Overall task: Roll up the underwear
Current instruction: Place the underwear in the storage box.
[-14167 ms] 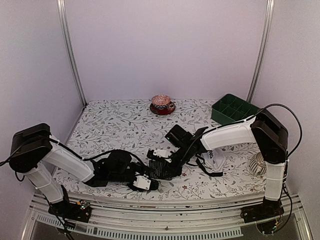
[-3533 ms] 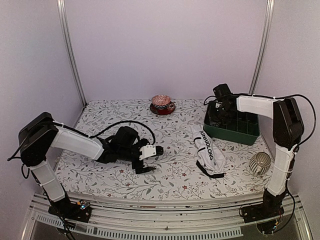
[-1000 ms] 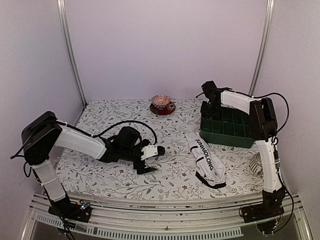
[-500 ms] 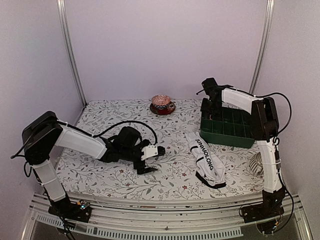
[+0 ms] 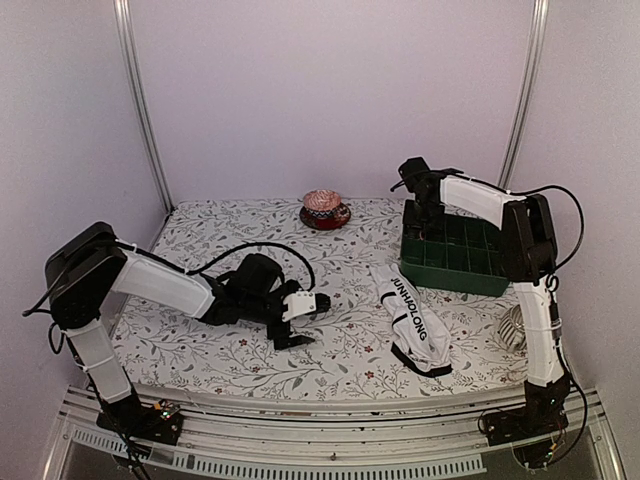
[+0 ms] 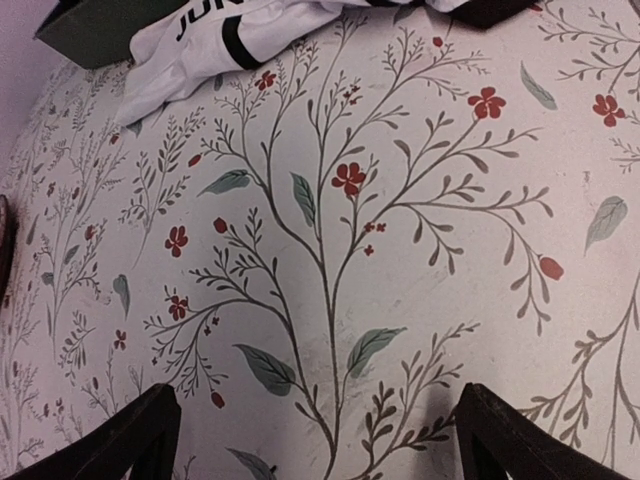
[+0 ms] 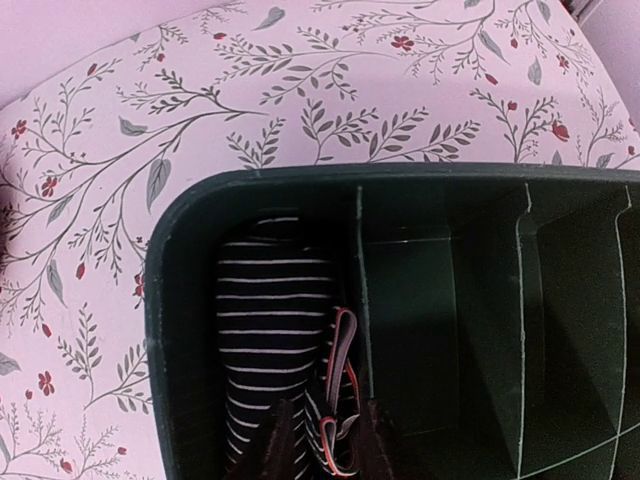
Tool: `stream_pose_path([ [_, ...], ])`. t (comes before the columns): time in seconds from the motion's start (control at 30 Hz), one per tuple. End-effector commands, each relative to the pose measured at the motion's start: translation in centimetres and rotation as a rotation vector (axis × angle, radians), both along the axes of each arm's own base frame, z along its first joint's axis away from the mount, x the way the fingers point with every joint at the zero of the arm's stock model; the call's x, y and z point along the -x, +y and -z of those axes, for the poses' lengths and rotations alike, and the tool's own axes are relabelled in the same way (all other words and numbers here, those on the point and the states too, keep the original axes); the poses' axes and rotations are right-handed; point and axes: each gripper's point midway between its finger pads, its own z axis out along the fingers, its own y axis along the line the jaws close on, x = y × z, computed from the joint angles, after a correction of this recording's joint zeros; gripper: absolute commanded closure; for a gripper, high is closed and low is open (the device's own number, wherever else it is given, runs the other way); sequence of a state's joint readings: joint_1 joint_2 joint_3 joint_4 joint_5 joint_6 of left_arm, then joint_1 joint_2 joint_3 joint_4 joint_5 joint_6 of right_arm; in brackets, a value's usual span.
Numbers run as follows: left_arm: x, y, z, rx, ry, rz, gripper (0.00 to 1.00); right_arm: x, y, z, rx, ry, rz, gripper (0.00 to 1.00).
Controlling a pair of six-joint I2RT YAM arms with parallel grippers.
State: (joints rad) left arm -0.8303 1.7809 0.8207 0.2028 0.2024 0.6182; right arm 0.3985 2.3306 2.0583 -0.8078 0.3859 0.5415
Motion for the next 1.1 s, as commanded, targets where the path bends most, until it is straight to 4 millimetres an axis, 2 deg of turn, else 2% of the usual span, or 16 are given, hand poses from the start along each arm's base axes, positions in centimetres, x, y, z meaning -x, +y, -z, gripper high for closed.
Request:
stream_pose_path([
  [0.0,0.0,-0.4,0.2,0.001,0.020,0.013,0.02,-0.5,0.7,-4.2,-0.027,-0.083,-0.014,0.79],
  [0.2,0.0,-0.4,0.4,-0.002,0.024,0.014,0.02,-0.9,1.3,-2.4,-0.036,-0.065,-0.028,0.80],
  [0.23,0.0,-0.4,0.4,-0.004,0.026,0.015,0.02,-0.9,1.4,-1.9,-0.037,-0.058,-0.031,0.84],
  [0.3,0.0,-0.4,0.4,-0.005,0.025,0.016,0.01,-0.9,1.5,-0.9,-0.035,-0.041,-0.032,0.85],
  [0.37,0.0,-0.4,0.4,-0.005,0.025,0.015,0.02,-0.8,1.4,1.5,-0.016,0.000,-0.032,0.86],
  [0.43,0.0,-0.4,0.5,-0.007,0.027,0.016,0.02,-0.7,1.1,2.7,-0.004,0.023,-0.028,0.86],
  [0.53,0.1,-0.4,0.6,-0.010,0.029,0.018,0.02,-0.7,0.6,3.4,0.000,0.040,-0.018,0.88],
  [0.7,0.1,-0.4,0.8,-0.015,0.034,0.017,0.01,-0.6,0.5,3.3,-0.005,0.044,-0.017,0.88],
  [0.77,0.1,-0.4,0.8,-0.015,0.036,0.018,0.01,-0.8,0.7,2.5,-0.018,0.027,-0.020,0.88],
  [0.83,0.2,-0.4,0.8,-0.014,0.039,0.020,0.02,-1.2,1.2,0.7,-0.048,-0.012,-0.034,0.87],
  [0.97,0.2,-0.5,0.7,-0.010,0.045,0.019,0.01,-1.5,1.7,-6.2,-0.101,-0.135,-0.062,0.82],
  [1.07,0.2,-0.5,0.7,-0.008,0.048,0.016,0.02,-1.0,1.7,-10.6,-0.120,-0.207,-0.078,0.71],
])
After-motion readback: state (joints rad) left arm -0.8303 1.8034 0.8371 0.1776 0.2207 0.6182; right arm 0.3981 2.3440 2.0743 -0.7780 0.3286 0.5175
